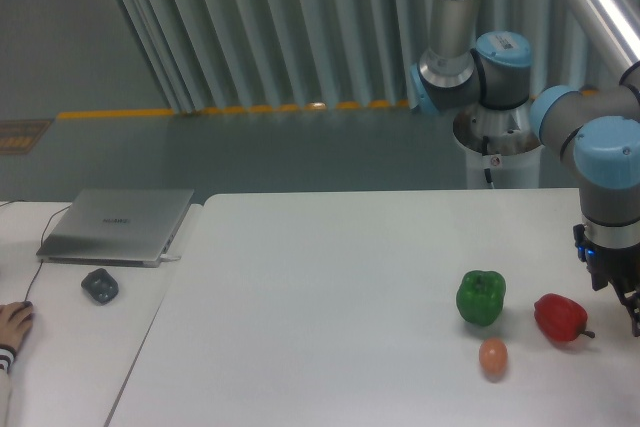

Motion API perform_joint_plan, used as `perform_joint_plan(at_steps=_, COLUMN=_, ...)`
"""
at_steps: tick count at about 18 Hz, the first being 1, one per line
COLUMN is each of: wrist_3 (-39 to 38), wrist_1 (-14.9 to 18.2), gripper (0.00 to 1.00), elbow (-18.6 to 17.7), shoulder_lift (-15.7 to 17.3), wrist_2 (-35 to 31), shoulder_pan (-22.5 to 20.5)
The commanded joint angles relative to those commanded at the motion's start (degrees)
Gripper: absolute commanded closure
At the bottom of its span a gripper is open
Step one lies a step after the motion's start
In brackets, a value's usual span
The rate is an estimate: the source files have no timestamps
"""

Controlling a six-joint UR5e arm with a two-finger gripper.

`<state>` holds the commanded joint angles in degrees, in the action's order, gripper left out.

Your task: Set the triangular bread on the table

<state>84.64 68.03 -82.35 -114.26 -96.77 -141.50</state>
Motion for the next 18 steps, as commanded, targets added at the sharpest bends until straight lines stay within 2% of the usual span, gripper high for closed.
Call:
perform_joint_plan(at_steps=8, wrist_3=0.18, wrist_1=-0.17, gripper=0.0, elbow=-0.7, shoulder_lift=0.96, wrist_2=0.18, shoulder_pan=0.0)
perform_joint_plan(at_steps=12, wrist_3=-0.09, wrist_1=-4.21, gripper=0.0, elbow=-3.07, shoulder_lift=1.31, wrist_2=0.26, shoulder_pan=-0.44)
perform_joint_plan(at_steps=18, wrist_3=0.44, wrist_1=-5.71, gripper=0.0, elbow=-4.04, shoulder_lift=1.49, wrist_2=1.58, shoulder_pan=-2.02)
